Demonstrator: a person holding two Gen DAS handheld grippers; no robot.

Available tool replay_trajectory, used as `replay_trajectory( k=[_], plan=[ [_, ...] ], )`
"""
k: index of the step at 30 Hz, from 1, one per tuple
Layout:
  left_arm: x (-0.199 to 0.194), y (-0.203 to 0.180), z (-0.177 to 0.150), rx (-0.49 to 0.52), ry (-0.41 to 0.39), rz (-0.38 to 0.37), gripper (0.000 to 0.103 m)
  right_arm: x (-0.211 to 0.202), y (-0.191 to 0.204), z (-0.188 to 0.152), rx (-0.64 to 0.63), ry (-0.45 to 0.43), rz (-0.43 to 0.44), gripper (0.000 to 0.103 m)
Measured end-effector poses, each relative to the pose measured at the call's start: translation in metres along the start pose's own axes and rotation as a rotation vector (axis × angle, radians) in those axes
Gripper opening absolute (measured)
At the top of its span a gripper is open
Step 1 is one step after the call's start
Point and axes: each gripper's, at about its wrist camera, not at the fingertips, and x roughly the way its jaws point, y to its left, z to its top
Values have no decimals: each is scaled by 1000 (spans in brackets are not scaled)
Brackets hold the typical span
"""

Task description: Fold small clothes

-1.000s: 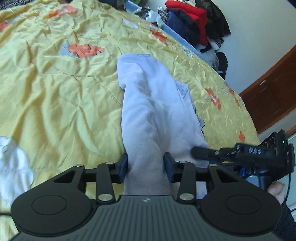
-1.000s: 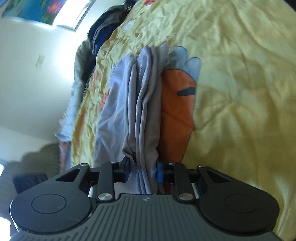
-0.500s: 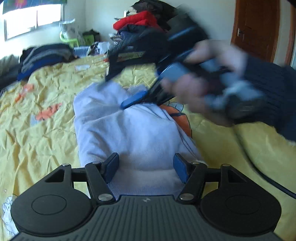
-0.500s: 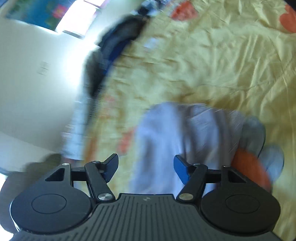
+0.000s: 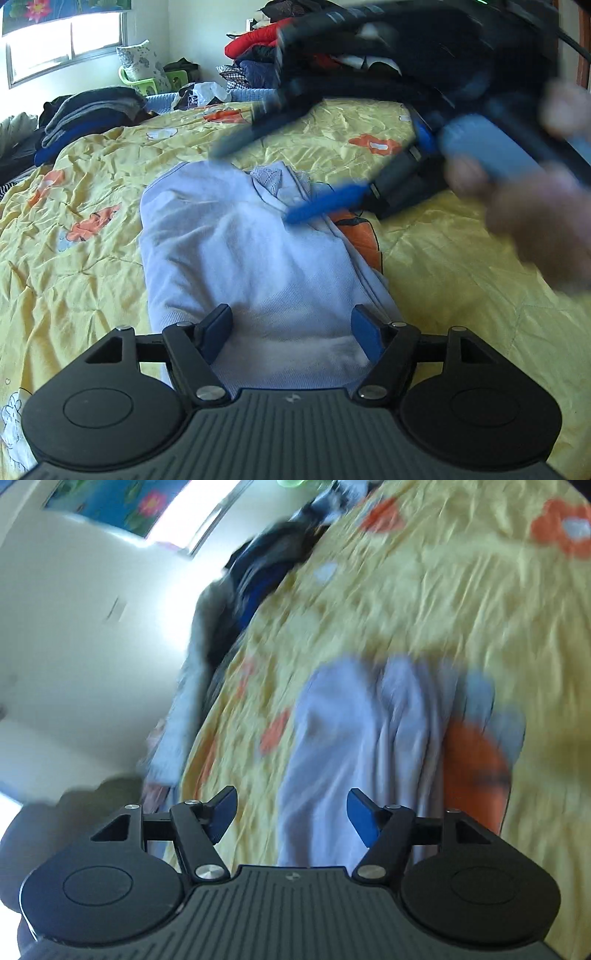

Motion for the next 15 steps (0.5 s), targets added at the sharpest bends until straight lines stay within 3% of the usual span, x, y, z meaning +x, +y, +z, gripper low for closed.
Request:
replay_trajectory(
  k=[3, 5, 7, 9, 12, 15],
  plan=[
    [-1, -2, -3, 11, -10, 6, 71, 4, -10, -22, -45, 54, -74, 60],
    [-4, 0, -5, 2, -36, 2, 71, 8, -22, -31, -73, 19, -99, 31],
    [-17, 9, -7, -69, -78, -24, 71, 2, -29, -32, -35, 8, -110, 25],
    [-42, 21, -11, -158, -128, -55, 71, -10, -23, -35, 8, -9, -108, 33],
    [-73, 40, -20, -267, -220, -74, 71, -38, -5, -53, -70, -90, -74, 56],
    [-83, 46, -23, -306, -260, -150, 71, -42, 1, -62, -69, -78, -5, 59]
  ],
)
